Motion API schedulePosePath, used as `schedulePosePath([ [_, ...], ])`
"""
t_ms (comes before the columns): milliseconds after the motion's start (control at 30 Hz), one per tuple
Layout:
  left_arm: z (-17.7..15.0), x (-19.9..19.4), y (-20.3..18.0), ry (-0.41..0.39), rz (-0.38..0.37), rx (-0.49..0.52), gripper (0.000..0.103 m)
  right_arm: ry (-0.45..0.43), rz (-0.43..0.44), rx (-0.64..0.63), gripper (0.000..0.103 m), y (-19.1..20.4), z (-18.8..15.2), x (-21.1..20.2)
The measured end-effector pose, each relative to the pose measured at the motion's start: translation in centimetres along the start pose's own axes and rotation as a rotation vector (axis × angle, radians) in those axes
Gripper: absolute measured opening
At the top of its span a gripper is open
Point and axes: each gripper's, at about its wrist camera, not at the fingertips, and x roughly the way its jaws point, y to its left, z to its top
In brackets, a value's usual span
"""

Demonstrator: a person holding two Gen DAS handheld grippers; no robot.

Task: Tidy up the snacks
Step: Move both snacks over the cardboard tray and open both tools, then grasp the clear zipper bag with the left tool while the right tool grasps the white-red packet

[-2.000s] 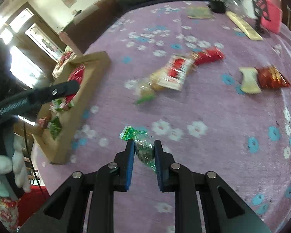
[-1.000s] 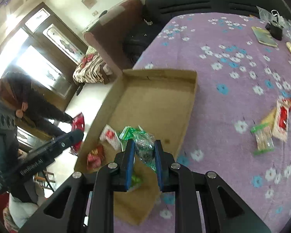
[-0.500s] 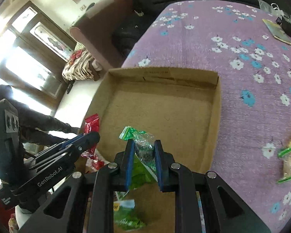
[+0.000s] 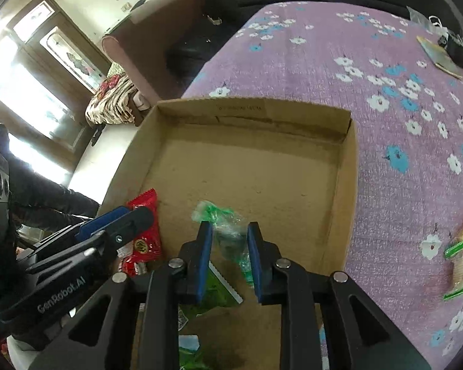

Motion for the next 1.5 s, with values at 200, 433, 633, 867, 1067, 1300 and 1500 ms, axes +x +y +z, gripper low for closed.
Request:
schedulePosePath([
  [200, -0.3, -1.9, -0.9, -0.036, 0.045, 0.015, 0.061, -0.012, 0.014, -0.004, 0.024, -0.1, -0.4, -1.5],
  [433, -1.4, -3.6, -3.5, -0.062, 0.152, 0.092, 0.061, -0.051, 0.017, 0.028, 0.024, -1.2, -1.9, -4.8],
  [633, -2.7, -4.3, -7.0, -0.059, 0.187, 0.168, 0.061, -0.064, 0.006, 0.096, 0.025, -4.3, -4.4, -7.8],
  [867, -4.0, -5.2, -12.0, -0.053, 0.19, 0.233, 0.061, -0.068, 0.001, 0.156, 0.025, -8.3, -6.4, -10.4],
  [1067, -5.1, -5.1, -16.3, -0.046, 0.183, 0.267, 0.062, -0.083, -0.006, 0.174, 0.025, -11.7, -7.7, -13.0],
  [1300, -5.9, -4.3, -20.6, -0.034, 0.159, 0.297, 0.066, -0.096, -0.025, 0.196, 0.026, -15.6, -8.7, -15.3],
  [1500, -6.3, -1.9, -21.7, 0.031, 0.09, 0.247, 0.066, -0.109, -0.064, 0.249, 0.026, -19.7, -9.3, -16.6],
])
